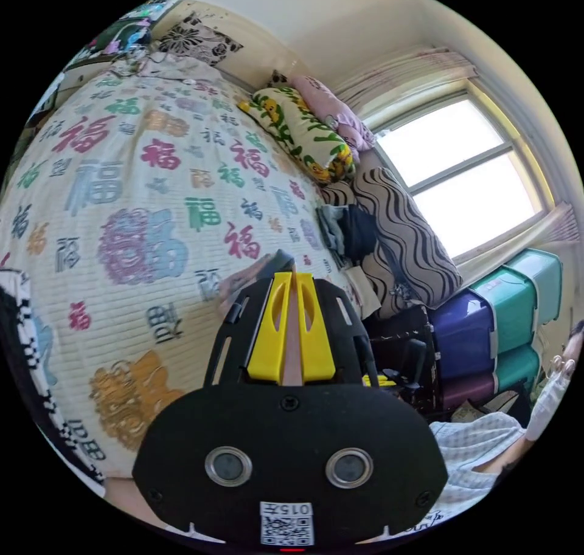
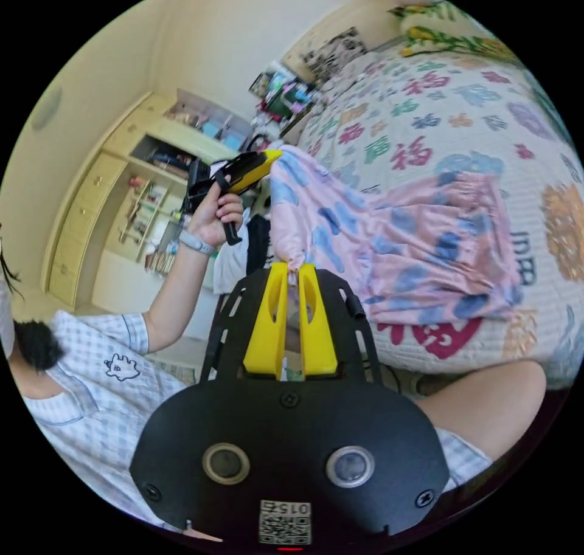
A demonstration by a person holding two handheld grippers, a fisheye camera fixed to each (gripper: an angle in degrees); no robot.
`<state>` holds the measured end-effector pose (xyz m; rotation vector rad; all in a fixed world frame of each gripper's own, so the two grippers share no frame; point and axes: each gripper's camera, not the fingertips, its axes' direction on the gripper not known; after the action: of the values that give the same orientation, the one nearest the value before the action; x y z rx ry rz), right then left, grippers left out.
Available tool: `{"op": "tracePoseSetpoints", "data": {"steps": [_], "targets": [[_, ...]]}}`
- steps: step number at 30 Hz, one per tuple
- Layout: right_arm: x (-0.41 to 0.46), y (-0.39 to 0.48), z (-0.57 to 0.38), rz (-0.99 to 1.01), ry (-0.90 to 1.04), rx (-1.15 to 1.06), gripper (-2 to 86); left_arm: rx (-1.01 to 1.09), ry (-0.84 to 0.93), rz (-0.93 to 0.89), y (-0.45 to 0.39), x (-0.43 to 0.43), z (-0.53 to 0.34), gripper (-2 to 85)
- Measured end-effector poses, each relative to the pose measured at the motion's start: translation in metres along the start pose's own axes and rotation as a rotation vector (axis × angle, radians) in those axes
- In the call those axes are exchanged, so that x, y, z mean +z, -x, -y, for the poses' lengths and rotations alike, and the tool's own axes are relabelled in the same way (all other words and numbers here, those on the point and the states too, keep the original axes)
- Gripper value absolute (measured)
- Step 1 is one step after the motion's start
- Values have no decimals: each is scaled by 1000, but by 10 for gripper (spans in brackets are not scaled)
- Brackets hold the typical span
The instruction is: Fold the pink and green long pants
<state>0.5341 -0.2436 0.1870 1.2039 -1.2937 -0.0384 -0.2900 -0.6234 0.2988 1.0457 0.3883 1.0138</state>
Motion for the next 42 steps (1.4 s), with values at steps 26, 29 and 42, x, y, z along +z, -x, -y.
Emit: {"op": "tracePoseSetpoints", "data": {"steps": [26, 29, 42], "targets": [[-106, -155, 64, -341, -6, 174, 59, 340, 351, 180, -95, 165, -11, 68], [-62, -166, 88, -455, 182, 104, 51, 317, 451, 291, -79, 180, -26, 63], [-83, -266, 133, -32, 139, 117, 132, 27, 160, 144, -32, -15, -62, 124]]}}
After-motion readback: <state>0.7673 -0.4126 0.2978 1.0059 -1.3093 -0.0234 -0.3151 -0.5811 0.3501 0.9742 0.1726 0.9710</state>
